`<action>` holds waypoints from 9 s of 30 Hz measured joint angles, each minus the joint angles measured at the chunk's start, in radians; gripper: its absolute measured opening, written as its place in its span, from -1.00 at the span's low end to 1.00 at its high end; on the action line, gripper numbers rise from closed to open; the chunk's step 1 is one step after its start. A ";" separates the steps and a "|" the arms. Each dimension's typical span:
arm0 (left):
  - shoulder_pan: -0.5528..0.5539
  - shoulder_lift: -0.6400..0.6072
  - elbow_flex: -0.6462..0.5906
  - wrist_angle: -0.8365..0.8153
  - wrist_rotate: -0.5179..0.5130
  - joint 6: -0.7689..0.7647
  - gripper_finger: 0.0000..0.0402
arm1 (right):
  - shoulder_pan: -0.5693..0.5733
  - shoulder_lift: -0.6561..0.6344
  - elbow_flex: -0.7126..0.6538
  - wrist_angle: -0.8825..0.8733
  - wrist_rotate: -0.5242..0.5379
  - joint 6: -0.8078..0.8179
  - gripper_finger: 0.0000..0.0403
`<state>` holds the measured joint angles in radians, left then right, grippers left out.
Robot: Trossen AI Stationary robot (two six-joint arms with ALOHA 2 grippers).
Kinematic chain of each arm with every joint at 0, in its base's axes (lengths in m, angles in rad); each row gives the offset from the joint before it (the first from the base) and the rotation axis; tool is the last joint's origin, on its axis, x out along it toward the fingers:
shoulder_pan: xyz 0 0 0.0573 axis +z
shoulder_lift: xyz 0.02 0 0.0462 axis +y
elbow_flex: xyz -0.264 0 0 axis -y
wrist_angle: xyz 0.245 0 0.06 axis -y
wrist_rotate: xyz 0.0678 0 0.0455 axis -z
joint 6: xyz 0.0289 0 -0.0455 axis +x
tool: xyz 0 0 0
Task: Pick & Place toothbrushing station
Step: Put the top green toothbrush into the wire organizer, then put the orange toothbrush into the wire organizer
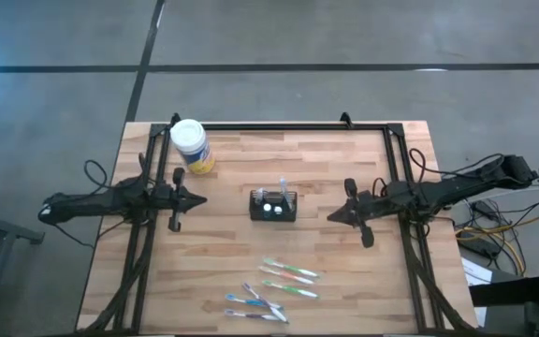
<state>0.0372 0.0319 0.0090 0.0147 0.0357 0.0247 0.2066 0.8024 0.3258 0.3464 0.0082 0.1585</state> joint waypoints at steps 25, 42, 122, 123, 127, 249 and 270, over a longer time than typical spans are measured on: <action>0.000 0.011 0.002 0.006 -0.008 0.005 -0.93 | 0.220 0.920 0.942 -0.867 0.089 0.317 -0.69; 0.000 0.011 0.002 0.005 -0.008 -0.026 -0.93 | 0.171 1.362 1.407 -1.232 0.109 0.251 -0.15; -0.001 0.011 0.002 0.001 0.006 -0.039 -0.93 | 0.265 0.889 1.258 -0.973 0.536 0.078 -0.97; -0.001 0.011 0.002 0.002 0.006 -0.037 -0.93 | 0.268 0.858 1.249 -0.937 0.550 0.041 -0.96; -0.001 0.011 0.002 0.003 0.005 -0.034 -0.93 | 0.269 0.723 1.152 -0.695 0.557 -0.124 -0.96; 0.000 0.011 0.002 0.011 -0.010 -0.007 -0.93 | 0.177 0.162 0.239 0.011 0.674 -0.131 -0.72; 0.000 0.011 0.003 0.013 -0.010 -0.039 -0.93 | 0.442 0.063 0.178 -0.558 0.848 0.361 -0.96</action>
<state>0.0372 0.0425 0.0124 0.0277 0.0261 -0.0147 0.6491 0.8652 0.5041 -0.2111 0.8565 0.5198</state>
